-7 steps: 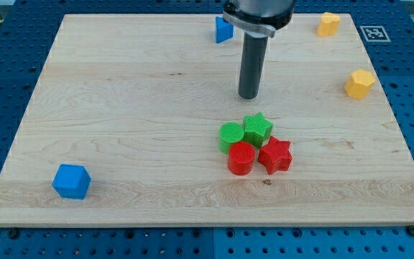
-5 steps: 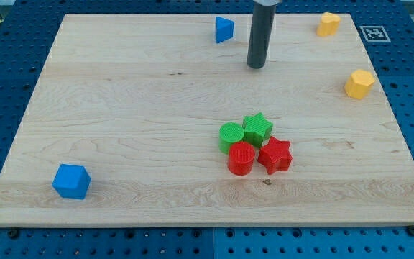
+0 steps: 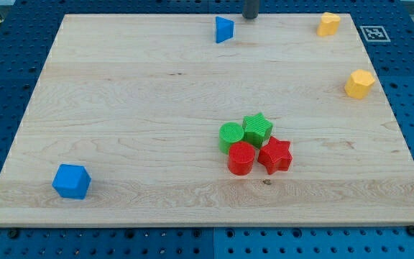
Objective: Push triangle away from the top center
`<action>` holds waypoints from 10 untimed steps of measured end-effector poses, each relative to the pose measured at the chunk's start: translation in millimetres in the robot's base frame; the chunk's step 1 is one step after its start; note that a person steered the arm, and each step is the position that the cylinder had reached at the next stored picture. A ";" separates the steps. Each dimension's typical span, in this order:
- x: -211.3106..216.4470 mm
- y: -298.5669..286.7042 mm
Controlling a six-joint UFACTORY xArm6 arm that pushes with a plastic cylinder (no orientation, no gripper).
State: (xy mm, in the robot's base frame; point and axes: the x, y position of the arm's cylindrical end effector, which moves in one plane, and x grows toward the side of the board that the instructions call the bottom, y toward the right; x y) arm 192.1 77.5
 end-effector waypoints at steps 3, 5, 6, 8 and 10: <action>26.6 -28.4; 26.6 -44.8; 26.6 -50.0; 39.6 -51.8; 39.6 -56.7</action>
State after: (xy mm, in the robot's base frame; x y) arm 231.7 20.8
